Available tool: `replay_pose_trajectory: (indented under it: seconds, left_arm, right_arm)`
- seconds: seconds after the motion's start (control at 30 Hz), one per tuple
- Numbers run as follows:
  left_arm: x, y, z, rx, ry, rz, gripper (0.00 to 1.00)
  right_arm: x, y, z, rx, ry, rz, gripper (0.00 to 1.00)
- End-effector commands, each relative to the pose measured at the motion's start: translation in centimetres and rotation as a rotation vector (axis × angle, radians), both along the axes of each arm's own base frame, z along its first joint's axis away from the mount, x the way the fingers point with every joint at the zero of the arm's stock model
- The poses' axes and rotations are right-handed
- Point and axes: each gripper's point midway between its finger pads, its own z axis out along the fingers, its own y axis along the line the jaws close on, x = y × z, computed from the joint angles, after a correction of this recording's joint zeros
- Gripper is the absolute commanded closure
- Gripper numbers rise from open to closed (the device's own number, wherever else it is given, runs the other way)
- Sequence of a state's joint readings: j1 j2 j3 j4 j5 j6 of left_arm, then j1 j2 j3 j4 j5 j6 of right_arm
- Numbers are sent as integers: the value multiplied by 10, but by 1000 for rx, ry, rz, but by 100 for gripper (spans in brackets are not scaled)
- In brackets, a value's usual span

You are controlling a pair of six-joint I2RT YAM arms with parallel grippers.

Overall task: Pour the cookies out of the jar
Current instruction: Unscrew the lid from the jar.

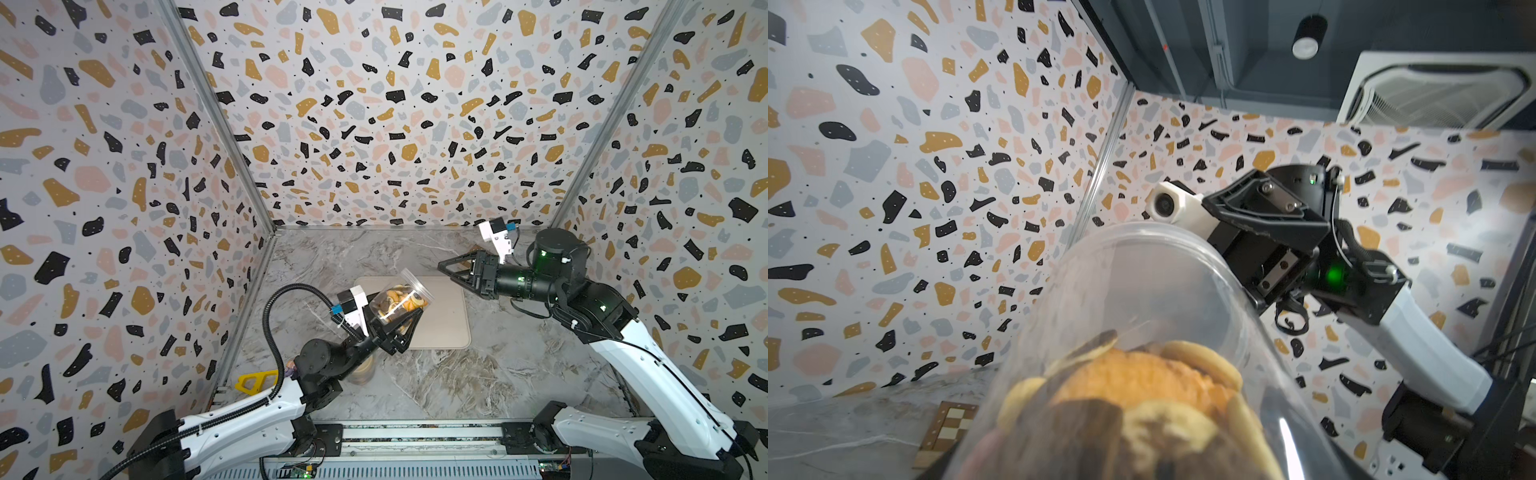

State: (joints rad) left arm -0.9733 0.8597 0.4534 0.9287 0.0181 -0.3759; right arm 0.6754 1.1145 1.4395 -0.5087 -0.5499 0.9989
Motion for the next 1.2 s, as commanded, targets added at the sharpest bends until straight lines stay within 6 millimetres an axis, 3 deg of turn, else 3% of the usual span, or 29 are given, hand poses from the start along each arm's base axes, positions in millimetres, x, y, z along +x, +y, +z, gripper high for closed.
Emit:
replay_pose_trajectory:
  seconds: [0.0,0.33,0.6,0.9,1.17]
  left_arm:
    - [-6,-4,18,105,-170,44,100]
    - [-5,-13,12,154,-186,31,100]
    - [-8,-12,20,136,-215,28,100]
    - [-12,-7,32,95,-240,34,100]
    - [-10,5,39,-4,-189,41,100]
  right_arm:
    - [-11,-2,-7,13,104,1,1]
    - [-12,10,-32,-6,199,-20,1]
    - [-16,24,-48,11,238,-22,1]
    - [-17,29,-38,93,218,-40,0]
    - [-19,34,-20,106,95,-36,8]
